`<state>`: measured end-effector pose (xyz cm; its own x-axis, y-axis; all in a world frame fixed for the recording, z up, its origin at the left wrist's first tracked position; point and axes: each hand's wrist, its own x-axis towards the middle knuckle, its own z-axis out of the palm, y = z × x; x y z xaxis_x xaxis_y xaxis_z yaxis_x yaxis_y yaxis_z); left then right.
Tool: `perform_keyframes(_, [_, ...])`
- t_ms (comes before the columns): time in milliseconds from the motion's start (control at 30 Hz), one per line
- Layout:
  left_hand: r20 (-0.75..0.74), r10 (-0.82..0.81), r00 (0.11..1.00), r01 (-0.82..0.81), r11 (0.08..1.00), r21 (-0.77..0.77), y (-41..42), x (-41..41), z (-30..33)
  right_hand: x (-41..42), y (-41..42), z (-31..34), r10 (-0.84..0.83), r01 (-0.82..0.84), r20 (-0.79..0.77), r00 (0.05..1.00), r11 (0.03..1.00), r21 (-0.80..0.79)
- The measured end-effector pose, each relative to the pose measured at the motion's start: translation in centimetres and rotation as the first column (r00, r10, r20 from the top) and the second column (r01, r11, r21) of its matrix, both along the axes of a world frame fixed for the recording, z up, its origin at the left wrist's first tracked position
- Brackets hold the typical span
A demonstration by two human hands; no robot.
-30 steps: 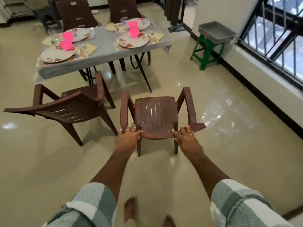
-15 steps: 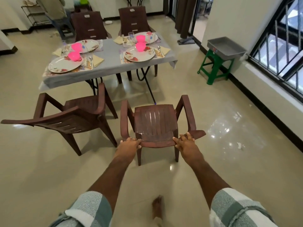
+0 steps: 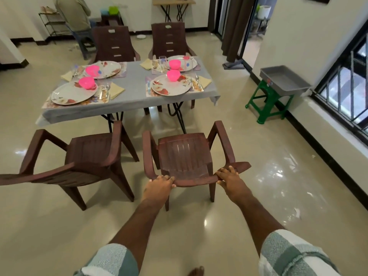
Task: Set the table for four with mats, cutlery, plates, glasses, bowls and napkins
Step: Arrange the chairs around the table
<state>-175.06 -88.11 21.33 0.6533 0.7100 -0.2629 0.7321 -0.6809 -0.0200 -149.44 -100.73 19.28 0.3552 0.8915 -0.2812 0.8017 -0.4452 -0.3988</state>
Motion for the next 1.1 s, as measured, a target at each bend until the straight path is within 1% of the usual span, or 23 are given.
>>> perform_keyframes(133, [-0.006,0.013,1.000,-0.013,1.000,-0.027,3.8,2.1,-0.2,2.4,3.9,-0.1,0.020,-0.020,-0.023,1.000,1.000,0.009])
perform_keyframes(367, [-0.003,0.041,0.999,-0.041,0.996,-0.074,8.3,3.5,-0.7,4.4,8.0,-0.4,0.046,-0.045,-0.051,0.998,0.999,0.027])
perform_keyframes(467, [0.012,0.086,0.996,-0.084,0.991,-0.102,10.0,4.0,-1.7,4.8,9.4,-0.4,0.043,-0.043,-0.056,0.997,0.999,0.008])
perform_keyframes(533, [0.010,0.120,0.993,-0.118,0.987,-0.106,10.9,4.0,-2.2,4.8,10.0,-0.4,0.051,-0.050,-0.052,0.997,0.998,0.024])
perform_keyframes(633, [0.013,0.157,0.987,-0.155,0.982,-0.107,11.5,4.4,-2.8,5.3,10.3,-0.5,0.079,-0.078,-0.027,0.996,0.996,0.034])
perform_keyframes(833, [0.027,0.168,0.985,-0.163,0.977,-0.134,10.4,6.3,-2.5,7.5,10.9,-0.1,0.078,-0.079,-0.044,0.996,0.997,-0.015])
perform_keyframes(967, [0.033,0.184,0.982,-0.178,0.975,-0.135,10.2,6.2,-2.7,7.2,10.5,-0.6,0.067,-0.066,-0.025,0.997,0.997,0.028])
perform_keyframes(1100, [0.013,0.183,0.983,-0.178,0.971,-0.157,10.0,6.7,-2.3,7.2,10.3,-0.4,0.077,-0.077,-0.018,0.997,0.997,0.013])
